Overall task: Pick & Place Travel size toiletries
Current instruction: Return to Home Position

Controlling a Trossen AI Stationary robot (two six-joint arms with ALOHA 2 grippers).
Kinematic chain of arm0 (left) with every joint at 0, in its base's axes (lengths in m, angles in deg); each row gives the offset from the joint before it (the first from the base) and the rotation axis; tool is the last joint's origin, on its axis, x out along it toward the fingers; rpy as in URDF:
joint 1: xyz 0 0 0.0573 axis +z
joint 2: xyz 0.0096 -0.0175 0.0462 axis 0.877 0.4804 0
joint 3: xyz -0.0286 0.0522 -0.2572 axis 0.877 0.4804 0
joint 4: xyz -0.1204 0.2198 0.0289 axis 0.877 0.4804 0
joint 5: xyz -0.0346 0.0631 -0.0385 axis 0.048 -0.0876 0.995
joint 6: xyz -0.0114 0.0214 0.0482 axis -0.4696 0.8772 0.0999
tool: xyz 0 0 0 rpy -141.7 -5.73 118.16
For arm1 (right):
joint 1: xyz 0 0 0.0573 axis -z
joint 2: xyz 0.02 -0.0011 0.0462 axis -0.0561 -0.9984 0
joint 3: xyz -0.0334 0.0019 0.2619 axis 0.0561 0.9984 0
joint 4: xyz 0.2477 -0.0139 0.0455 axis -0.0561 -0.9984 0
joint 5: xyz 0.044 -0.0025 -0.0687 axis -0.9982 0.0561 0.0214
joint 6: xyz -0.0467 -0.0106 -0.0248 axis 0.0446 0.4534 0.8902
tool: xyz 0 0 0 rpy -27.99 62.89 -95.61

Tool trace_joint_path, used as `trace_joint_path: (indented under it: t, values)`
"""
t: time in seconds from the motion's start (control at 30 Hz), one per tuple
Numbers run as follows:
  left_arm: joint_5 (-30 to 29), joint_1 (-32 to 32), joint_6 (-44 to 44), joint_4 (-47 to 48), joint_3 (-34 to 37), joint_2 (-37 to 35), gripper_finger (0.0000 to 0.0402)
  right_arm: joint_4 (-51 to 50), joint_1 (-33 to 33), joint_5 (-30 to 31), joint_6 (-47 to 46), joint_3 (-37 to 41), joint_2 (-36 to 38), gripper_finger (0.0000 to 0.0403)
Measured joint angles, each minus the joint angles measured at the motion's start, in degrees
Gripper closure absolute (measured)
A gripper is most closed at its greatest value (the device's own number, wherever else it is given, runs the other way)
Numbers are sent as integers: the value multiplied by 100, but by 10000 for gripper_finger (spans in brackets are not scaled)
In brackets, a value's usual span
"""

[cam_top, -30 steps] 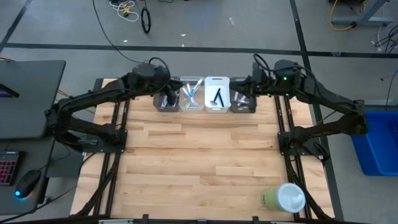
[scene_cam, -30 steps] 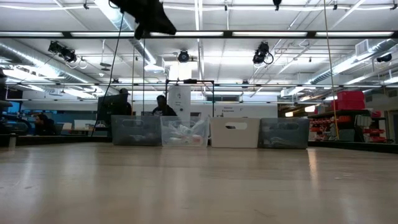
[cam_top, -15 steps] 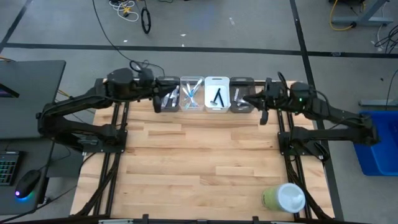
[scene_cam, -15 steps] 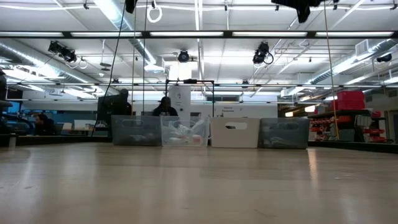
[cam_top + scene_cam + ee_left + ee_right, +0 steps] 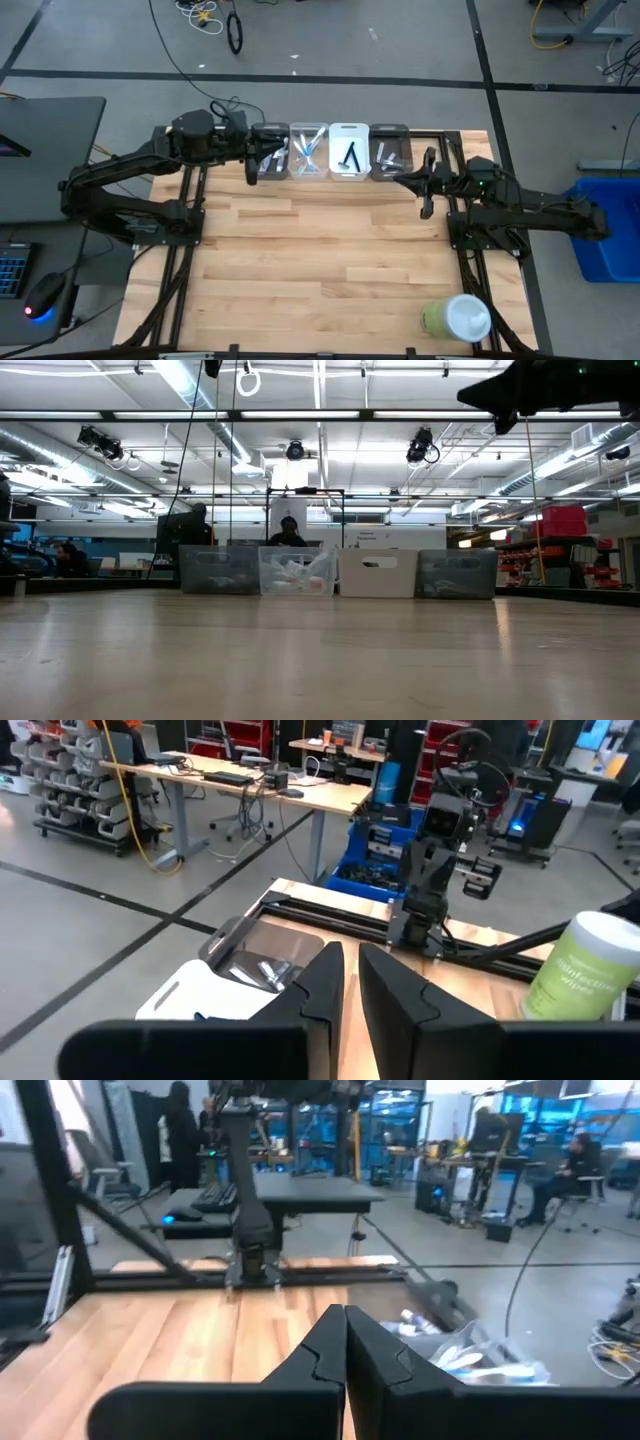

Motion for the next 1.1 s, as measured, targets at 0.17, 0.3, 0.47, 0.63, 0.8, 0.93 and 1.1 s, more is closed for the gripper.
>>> trace_joint_path:
  t: [0.17, 0.3, 0.47, 0.63, 0.8, 0.93, 1.1]
  values:
    - [-4, 0, 330, 7, 0, 1, 356, 544, 0, -475, 2, 583, 59, 400]
    - [-4, 0, 592, 10, 0, 1, 356, 1292, -8, -910, -252, 1147, 59, 400]
    - [-4, 0, 884, 11, 0, 1, 358, 1772, -37, -906, -318, 1688, 59, 400]
    - [-4, 0, 1080, 11, 0, 1, 359, 2321, -37, -906, -502, 2299, 60, 400]
    - [-4, 0, 1050, 11, 0, 1, 359, 2007, -89, -773, -528, 2439, 260, 400]
    - [-4, 0, 1084, 11, 0, 1, 359, 1243, -218, -189, -267, 2439, 673, 400]
    - [-4, 0, 1050, 12, 0, 1, 359, 362, -423, 395, 95, 2439, 1219, 400]
